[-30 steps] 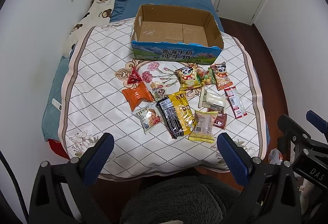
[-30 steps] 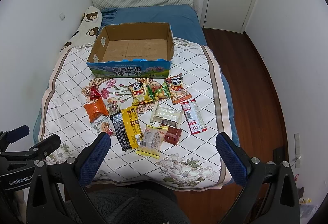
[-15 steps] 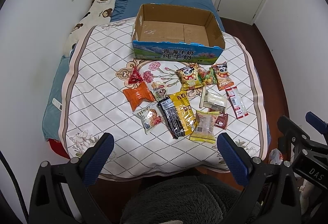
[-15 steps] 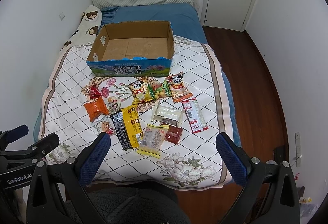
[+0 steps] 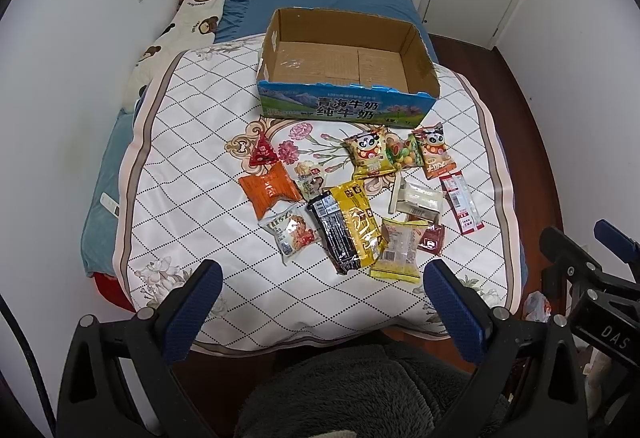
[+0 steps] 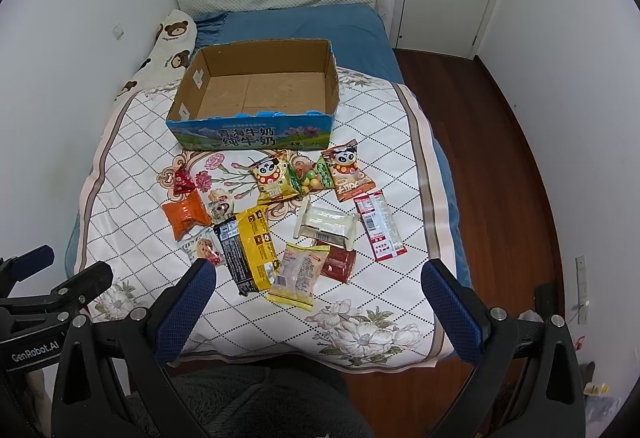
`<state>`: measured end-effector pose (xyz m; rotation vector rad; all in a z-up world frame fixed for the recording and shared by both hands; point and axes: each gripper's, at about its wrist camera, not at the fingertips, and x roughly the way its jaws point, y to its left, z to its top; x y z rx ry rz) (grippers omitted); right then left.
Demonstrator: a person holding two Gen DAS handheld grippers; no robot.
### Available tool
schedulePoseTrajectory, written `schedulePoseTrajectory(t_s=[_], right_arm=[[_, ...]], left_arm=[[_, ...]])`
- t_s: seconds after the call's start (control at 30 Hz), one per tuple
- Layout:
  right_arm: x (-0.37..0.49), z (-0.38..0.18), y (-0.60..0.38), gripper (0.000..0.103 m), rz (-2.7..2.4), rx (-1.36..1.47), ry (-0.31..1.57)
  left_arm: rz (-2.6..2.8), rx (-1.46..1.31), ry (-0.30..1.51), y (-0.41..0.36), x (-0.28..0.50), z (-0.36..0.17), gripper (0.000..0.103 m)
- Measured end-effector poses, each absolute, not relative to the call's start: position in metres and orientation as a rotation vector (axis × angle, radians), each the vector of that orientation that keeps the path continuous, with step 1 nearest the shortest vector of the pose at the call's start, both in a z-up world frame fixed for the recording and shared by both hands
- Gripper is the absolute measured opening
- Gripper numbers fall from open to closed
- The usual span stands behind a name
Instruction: Organize snacks
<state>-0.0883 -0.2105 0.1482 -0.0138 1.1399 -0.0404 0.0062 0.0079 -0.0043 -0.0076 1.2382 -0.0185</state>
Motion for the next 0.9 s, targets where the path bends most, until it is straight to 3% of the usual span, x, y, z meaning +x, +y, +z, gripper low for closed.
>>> schedulePoseTrajectory(t_s=[0.37, 0.67, 0.9], right_arm=[[-0.067, 0.109, -0.222, 0.103, -0.042, 0.065, 1.215], [-0.024, -0.019, -0.249, 0.103, -0.062, 0.194, 1.389], [-0.001, -0.117, -0.269, 0.101, -0.067, 0.326, 1.535]], left_arm=[[0.003, -0.007, 1.277, 0.01, 0.039, -0.042, 0.103], [0.062, -0.114, 1.585, 0.017, 0.111, -0.196, 0.103], [0.036, -0.2, 1.757, -0.008, 0.144, -0.284, 0.1]])
